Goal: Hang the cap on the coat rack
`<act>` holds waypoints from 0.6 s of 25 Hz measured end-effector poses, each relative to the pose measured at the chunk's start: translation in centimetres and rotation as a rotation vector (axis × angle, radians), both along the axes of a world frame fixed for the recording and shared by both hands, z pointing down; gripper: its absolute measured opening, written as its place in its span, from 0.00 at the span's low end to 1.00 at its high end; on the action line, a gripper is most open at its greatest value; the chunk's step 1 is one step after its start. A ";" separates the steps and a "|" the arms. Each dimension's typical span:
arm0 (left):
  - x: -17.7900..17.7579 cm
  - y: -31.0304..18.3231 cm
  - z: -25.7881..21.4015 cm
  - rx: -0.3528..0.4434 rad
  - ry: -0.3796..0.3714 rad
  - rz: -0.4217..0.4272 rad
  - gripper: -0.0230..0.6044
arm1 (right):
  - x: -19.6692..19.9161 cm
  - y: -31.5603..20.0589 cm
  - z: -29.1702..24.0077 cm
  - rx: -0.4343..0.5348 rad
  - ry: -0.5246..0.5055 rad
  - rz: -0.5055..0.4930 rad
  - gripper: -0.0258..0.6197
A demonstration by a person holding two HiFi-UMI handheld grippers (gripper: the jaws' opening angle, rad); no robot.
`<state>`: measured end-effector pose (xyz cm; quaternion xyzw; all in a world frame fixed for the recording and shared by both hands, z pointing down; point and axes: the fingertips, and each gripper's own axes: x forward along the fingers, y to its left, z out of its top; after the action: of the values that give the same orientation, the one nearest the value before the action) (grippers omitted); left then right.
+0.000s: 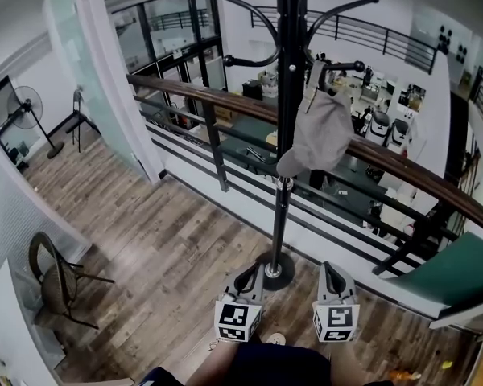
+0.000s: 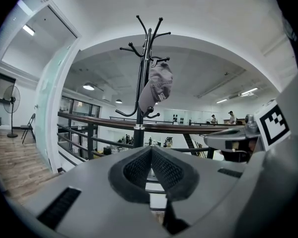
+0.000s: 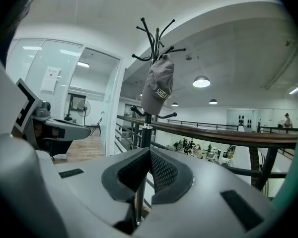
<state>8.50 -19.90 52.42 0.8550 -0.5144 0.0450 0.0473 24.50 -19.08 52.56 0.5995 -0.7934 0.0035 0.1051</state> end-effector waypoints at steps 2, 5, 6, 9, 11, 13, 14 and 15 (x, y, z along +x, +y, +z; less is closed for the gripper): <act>0.1 0.0 -0.1 0.002 0.000 -0.002 0.04 | 0.1 0.0 0.0 0.002 0.003 0.001 0.05; 0.1 0.0 -0.1 0.002 0.000 -0.001 0.04 | 0.1 0.2 0.0 0.001 0.006 0.000 0.05; 0.2 0.0 0.0 0.001 0.002 0.000 0.04 | 0.1 0.2 0.0 0.000 0.007 -0.001 0.05; 0.2 -0.1 0.0 -0.002 0.008 -0.005 0.04 | 0.1 0.2 0.1 -0.002 0.008 -0.003 0.05; 0.2 0.0 0.0 -0.007 0.009 -0.003 0.04 | 0.0 0.3 0.2 -0.004 0.007 -0.005 0.05; 0.2 0.0 0.2 -0.011 0.009 0.000 0.04 | -0.1 0.4 0.3 -0.009 0.007 -0.004 0.05; 0.1 0.0 0.2 -0.013 0.009 -0.001 0.04 | -0.2 0.4 0.4 -0.011 0.007 -0.004 0.05; -0.1 0.0 0.3 -0.015 0.009 -0.002 0.04 | -0.2 0.4 0.4 -0.013 0.007 -0.004 0.05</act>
<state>8.44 -19.93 52.73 0.8544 -0.5146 0.0448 0.0561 24.27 -18.70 52.97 0.5971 -0.7944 0.0062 0.1115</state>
